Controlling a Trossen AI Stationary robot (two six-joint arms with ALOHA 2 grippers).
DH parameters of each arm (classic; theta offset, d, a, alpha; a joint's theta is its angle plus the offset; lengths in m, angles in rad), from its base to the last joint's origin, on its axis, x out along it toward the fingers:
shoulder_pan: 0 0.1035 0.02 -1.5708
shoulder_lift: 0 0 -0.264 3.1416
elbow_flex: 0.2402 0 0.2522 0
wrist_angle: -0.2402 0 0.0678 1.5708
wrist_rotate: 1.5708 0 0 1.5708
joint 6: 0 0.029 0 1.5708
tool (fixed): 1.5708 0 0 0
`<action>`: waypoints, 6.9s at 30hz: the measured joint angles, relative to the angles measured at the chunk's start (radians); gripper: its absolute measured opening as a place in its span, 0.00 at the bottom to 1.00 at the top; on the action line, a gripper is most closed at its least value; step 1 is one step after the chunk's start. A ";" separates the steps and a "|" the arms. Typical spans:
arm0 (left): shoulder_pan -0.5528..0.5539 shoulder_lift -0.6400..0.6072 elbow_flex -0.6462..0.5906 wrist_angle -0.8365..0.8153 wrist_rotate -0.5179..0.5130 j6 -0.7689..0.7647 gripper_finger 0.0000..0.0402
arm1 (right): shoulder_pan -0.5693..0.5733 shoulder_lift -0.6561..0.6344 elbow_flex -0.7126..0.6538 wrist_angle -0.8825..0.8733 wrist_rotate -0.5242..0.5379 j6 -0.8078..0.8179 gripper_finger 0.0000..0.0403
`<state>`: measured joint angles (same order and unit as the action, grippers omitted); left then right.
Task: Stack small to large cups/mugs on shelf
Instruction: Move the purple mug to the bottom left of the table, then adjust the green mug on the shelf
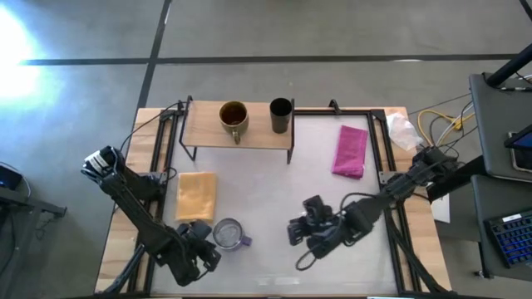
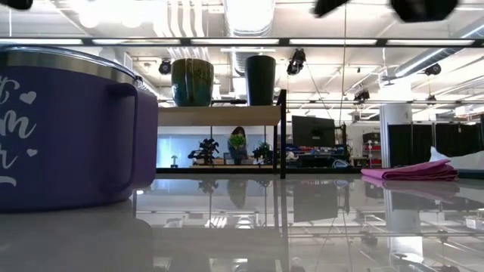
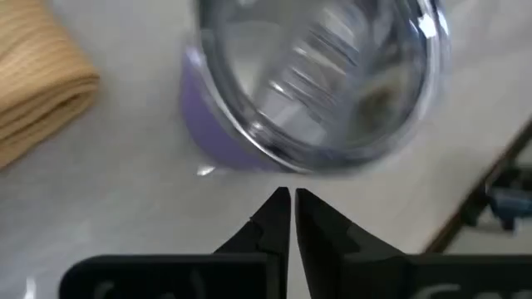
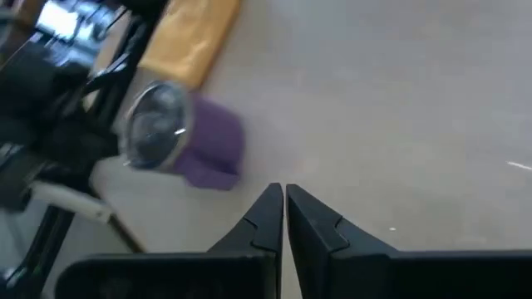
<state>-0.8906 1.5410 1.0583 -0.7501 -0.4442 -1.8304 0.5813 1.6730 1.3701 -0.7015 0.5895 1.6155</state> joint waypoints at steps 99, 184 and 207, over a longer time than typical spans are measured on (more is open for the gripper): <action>-0.093 -0.109 0.141 -0.395 -0.404 -0.255 0.00 | -0.556 0.356 0.712 -0.178 -0.089 -0.810 0.03; -0.093 -0.090 0.113 -0.382 -0.402 -0.222 0.00 | -0.627 0.420 0.690 0.019 -0.149 -0.967 0.03; -0.094 -0.090 0.113 -0.380 -0.394 -0.201 0.00 | -0.640 0.471 0.690 0.073 -0.185 -0.958 0.03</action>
<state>-0.9848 1.4506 1.1709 -1.1296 -0.8384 -2.0309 -0.0583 2.1439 2.0602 -0.6283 0.4041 0.6573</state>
